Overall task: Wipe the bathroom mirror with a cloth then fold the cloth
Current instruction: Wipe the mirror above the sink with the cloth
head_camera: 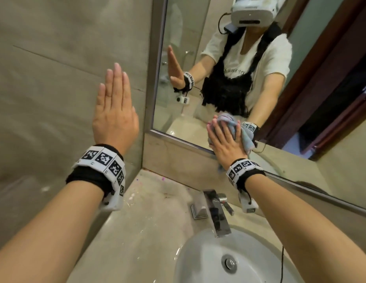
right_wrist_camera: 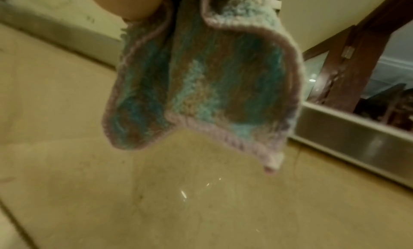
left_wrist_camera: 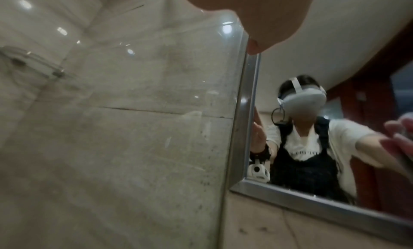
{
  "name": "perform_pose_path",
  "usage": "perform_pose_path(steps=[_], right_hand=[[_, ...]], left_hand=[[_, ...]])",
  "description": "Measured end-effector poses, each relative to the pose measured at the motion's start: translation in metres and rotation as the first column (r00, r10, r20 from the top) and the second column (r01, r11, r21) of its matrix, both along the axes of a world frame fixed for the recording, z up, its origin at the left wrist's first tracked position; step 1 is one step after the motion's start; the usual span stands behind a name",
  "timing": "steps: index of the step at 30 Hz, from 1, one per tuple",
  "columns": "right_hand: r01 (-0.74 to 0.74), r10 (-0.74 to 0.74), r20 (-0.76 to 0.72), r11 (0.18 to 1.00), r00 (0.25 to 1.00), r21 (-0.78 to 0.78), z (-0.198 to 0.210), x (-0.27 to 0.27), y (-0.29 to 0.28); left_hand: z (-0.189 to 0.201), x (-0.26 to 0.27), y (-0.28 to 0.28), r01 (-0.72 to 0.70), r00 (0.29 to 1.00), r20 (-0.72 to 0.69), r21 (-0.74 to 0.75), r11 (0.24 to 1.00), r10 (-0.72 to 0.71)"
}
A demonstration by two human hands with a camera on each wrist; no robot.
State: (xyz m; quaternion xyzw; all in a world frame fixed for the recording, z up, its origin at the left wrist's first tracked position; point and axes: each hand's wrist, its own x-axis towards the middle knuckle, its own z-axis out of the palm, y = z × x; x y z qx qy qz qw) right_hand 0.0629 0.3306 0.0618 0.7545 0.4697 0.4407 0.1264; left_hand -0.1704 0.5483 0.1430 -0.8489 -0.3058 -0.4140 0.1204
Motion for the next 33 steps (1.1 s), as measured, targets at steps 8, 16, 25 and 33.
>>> perform_pose_path(steps=[8,16,25,33], right_hand=[[-0.172,0.178,0.0,0.952,0.984,-0.253,-0.019,-0.002,0.054],[-0.334,0.285,-0.178,0.859,0.942,-0.387,-0.012,-0.022,0.134],[-0.313,0.187,-0.271,0.77,0.944,-0.557,0.001,-0.032,0.155],[-0.142,0.158,-0.035,0.74,0.987,-0.657,-0.003,-0.042,0.164]], left_hand=[[-0.014,0.004,0.002,-0.065,0.998,0.016,0.038,0.997,0.065],[-0.019,0.008,0.006,-0.17,0.985,0.005,0.143,0.975,0.171],[-0.021,0.009,0.007,-0.231,0.972,0.01,0.222,0.947,0.234],[-0.022,0.009,0.008,-0.242,0.969,0.01,0.236,0.941,0.247]])
